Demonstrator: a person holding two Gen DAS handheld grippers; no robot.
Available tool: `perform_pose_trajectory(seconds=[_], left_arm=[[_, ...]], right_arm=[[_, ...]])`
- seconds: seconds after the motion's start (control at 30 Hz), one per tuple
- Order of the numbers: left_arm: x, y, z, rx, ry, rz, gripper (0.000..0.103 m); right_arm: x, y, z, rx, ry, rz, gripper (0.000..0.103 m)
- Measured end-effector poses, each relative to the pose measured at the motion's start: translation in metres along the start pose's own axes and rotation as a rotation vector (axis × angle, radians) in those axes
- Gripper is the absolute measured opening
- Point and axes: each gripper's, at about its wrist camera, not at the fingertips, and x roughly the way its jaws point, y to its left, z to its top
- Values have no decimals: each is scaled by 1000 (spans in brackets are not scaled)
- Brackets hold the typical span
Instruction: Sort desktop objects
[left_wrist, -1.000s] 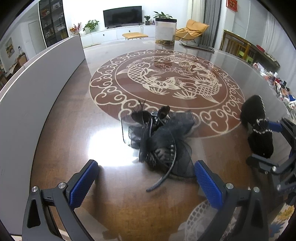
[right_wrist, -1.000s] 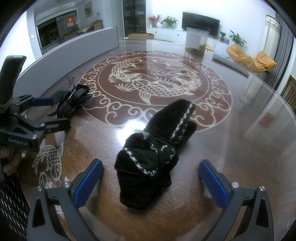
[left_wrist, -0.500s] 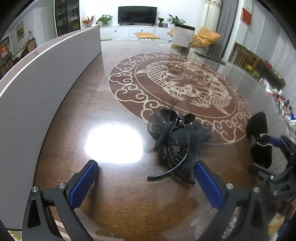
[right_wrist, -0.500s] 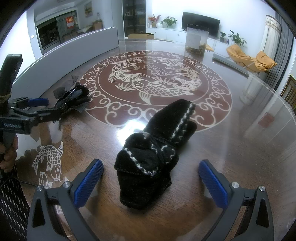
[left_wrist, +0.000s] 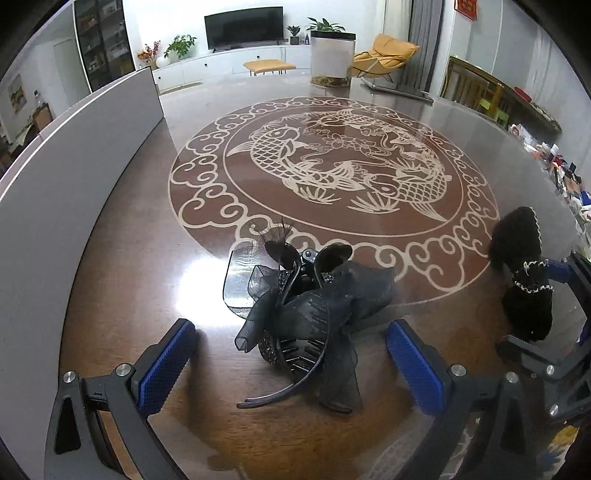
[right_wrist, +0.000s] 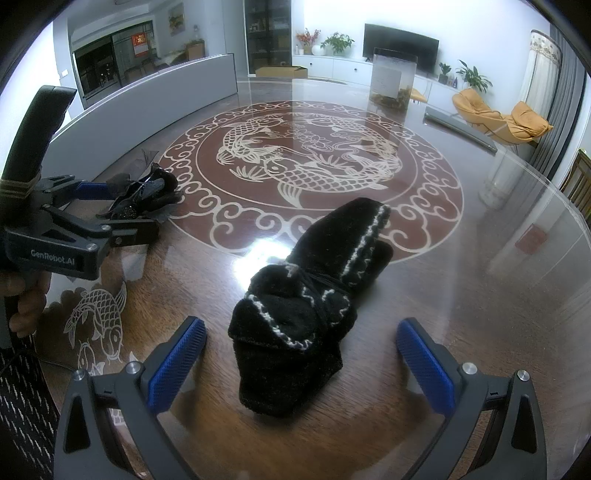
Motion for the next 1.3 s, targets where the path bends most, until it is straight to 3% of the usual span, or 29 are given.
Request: perform_pose_trajectory(seconds=[0.33, 0.5, 0.57, 0.63, 0.67, 0.73, 0.77, 1.0, 1.3], left_arm=[[2, 0, 4, 17, 31, -10, 103], [6, -11, 13, 42, 93, -18, 101], [2, -19, 13, 71, 51, -38, 84], [-2, -25, 13, 94, 34, -51, 48], [-5, -27, 13, 105, 29, -57, 37], [-7, -28, 12, 112, 34, -50, 37], [-9, -26, 10, 106, 27, -52, 37], [-44, -3, -13, 6, -42, -100, 37], [-99, 21, -19, -90, -140, -98, 37]], right_arm=[[0, 0, 0, -2, 2, 3, 103], [0, -13, 13, 44, 90, 45, 103], [-6, -20, 20, 105, 83, 87, 103], [-6, -22, 27, 132, 94, 100, 103], [-4, -21, 30, 130, 111, 96, 103], [2, -16, 34, 107, 151, 78, 82], [4, -14, 35, 95, 165, 73, 45], [-28, -7, 37, 81, 72, 96, 44], [-37, 14, 36, 49, 50, 158, 44]])
